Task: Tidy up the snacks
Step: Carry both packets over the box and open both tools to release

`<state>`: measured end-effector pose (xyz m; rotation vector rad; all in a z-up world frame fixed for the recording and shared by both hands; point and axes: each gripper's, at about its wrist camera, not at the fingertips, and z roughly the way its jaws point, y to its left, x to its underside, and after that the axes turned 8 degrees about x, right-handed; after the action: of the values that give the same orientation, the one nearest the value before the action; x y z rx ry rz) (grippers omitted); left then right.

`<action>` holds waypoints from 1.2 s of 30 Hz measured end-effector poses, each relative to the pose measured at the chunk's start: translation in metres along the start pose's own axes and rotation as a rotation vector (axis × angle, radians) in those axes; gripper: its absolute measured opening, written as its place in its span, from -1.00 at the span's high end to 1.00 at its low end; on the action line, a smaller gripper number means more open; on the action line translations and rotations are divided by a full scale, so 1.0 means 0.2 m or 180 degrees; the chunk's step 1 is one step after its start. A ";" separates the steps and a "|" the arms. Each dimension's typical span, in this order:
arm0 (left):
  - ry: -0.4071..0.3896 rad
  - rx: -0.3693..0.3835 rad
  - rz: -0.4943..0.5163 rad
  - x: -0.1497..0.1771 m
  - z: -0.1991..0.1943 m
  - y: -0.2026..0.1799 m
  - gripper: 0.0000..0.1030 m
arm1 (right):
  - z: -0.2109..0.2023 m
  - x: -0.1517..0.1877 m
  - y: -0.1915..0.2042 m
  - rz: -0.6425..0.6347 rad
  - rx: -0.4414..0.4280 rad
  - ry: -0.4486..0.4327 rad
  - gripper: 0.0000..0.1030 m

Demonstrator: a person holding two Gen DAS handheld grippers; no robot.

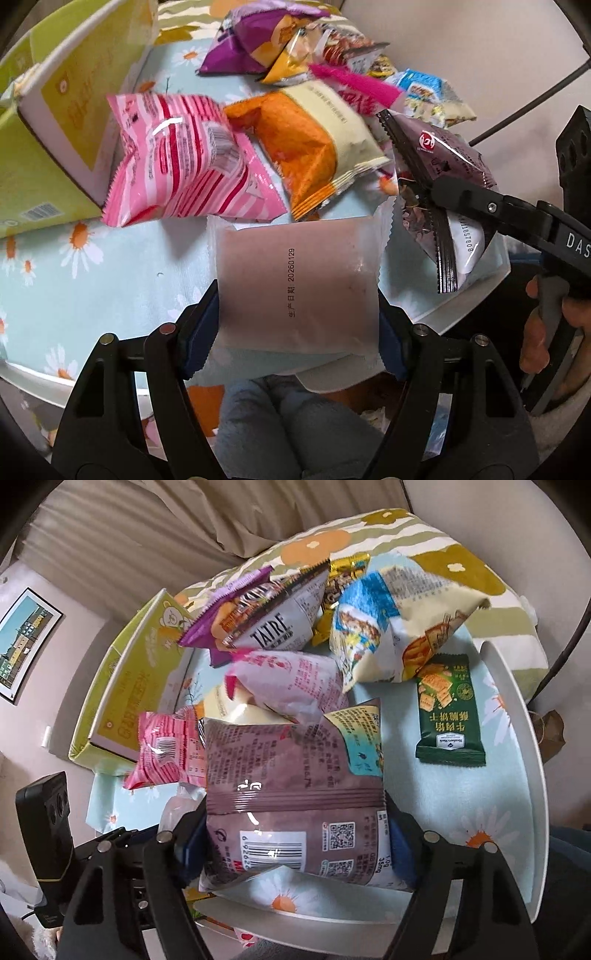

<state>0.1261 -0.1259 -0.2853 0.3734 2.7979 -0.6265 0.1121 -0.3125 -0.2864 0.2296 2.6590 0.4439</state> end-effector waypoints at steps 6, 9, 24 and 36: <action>-0.0197 0.0043 0.0036 -0.03 -0.18 -0.09 -0.36 | -0.17 -0.03 0.06 -0.0121 0.0002 -0.0144 -0.46; -0.0368 0.0049 0.0067 -0.05 -0.28 -0.13 -0.36 | -0.27 -0.06 0.10 -0.0203 -0.0008 -0.0248 -0.46; -0.1241 -0.0034 0.0001 -0.31 -0.91 -0.03 -0.36 | -0.55 -0.36 0.59 -0.0639 -0.0139 -0.0714 -0.46; -0.1198 -0.0324 -0.0117 -0.54 -1.11 0.63 -0.36 | -0.26 -0.55 1.15 -0.0756 -0.0256 -0.0646 -0.46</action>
<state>0.2247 0.0624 -0.1068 0.1634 2.4674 -0.4994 0.2073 -0.1367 -0.1202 -0.0629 2.4257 0.4248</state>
